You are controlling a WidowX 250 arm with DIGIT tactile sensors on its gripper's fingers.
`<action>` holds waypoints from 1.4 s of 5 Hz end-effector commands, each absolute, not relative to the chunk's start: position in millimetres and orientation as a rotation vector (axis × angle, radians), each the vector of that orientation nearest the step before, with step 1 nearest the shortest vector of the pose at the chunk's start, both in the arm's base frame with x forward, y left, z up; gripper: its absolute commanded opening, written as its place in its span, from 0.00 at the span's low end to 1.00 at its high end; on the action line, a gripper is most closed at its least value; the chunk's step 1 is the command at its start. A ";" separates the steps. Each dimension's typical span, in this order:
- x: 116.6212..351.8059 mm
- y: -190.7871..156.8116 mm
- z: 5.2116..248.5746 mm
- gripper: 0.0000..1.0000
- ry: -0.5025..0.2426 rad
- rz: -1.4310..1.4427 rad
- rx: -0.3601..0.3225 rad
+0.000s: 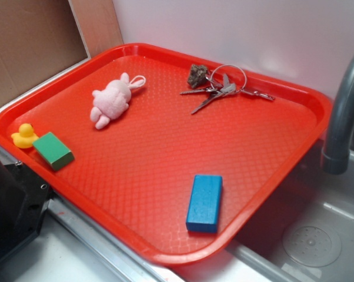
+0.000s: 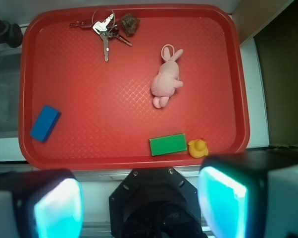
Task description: Grab the blue block.
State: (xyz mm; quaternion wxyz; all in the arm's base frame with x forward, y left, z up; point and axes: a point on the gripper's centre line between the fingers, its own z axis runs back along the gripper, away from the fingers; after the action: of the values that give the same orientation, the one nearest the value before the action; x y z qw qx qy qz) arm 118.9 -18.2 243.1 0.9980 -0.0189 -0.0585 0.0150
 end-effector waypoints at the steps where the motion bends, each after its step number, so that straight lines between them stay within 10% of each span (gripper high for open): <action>1: 118.9 -18.2 243.1 1.00 -0.117 0.030 -0.038; 4: 168.8 -121.2 112.2 1.00 0.005 0.365 -0.197; 7: 168.8 -121.2 112.2 1.00 0.005 0.365 -0.197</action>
State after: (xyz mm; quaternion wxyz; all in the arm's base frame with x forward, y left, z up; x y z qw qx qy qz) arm 165.6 -119.2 105.8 0.9787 -0.0924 0.0089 0.1833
